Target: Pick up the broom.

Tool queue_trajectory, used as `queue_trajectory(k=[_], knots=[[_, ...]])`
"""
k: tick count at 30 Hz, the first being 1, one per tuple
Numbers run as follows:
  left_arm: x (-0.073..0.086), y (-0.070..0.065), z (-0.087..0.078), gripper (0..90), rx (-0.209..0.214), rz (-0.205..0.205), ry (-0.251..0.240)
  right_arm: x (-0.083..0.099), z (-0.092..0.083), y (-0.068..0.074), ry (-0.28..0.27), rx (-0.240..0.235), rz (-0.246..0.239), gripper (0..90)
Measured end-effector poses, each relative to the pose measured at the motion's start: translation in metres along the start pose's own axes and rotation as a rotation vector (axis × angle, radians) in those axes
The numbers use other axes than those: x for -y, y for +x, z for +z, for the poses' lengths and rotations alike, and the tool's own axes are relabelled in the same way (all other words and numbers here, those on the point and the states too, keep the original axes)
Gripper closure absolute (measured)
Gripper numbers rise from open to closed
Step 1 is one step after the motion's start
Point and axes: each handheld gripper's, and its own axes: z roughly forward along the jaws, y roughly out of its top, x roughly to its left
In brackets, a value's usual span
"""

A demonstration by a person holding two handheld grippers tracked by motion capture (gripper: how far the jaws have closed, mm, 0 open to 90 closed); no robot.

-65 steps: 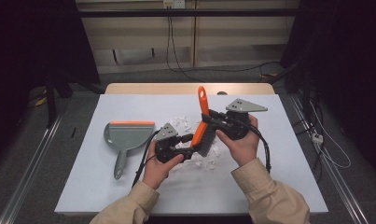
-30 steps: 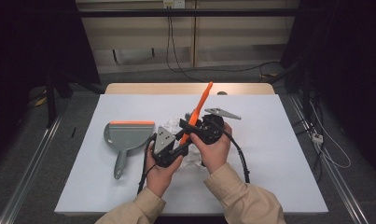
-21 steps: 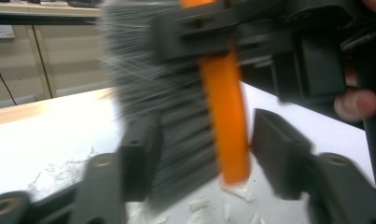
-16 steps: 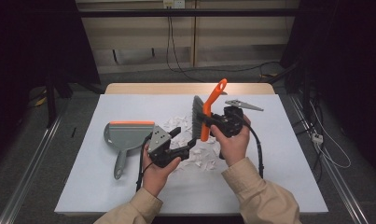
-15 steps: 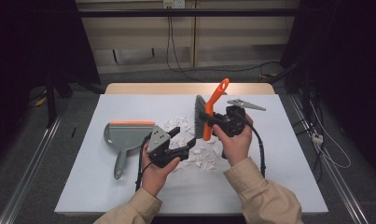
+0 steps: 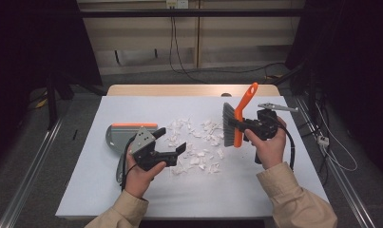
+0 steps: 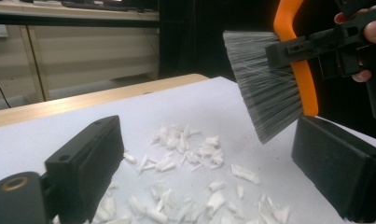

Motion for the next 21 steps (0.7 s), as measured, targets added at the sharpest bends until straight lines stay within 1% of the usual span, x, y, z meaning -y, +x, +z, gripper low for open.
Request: queue_trajectory(k=[1,3,4,5,8,9,12,15,19,21], knots=[[0.000,0.001,-0.002,7.2,-0.001,0.003,0.003,0.001,-0.001,-0.001,0.010,0.001,0.002,69.1],[0.000,0.004,-0.007,6.0,0.011,0.008,0.007,0.003,-0.002,-0.004,0.030,0.016,-0.004,69.1],[0.000,0.007,-0.010,6.0,0.014,0.010,0.007,0.003,-0.002,-0.004,0.030,0.016,-0.004,69.1],[0.000,0.009,-0.012,5.2,0.017,0.008,0.004,0.005,-0.003,-0.006,0.043,0.023,-0.015,69.2],[0.001,0.019,-0.021,4.4,0.021,0.010,-0.007,0.006,-0.004,-0.009,0.048,0.021,0.000,69.2],[0.002,0.022,-0.024,4.0,0.018,0.003,-0.007,0.008,-0.004,-0.013,0.052,0.025,0.001,69.2],[0.003,0.028,-0.032,4.0,0.014,0.002,-0.011,0.011,-0.005,-0.016,0.066,0.043,-0.001,69.2],[0.004,0.034,-0.041,4.0,-0.005,0.002,-0.015,0.013,-0.005,-0.018,0.071,0.044,0.004,69.2],[0.008,0.043,-0.051,4.0,-0.021,-0.014,-0.018,0.016,-0.004,-0.021,0.087,0.061,0.000,69.2],[0.010,0.046,-0.056,4.0,-0.026,-0.009,-0.019,0.016,-0.004,-0.023,0.094,0.068,-0.002,69.2]])
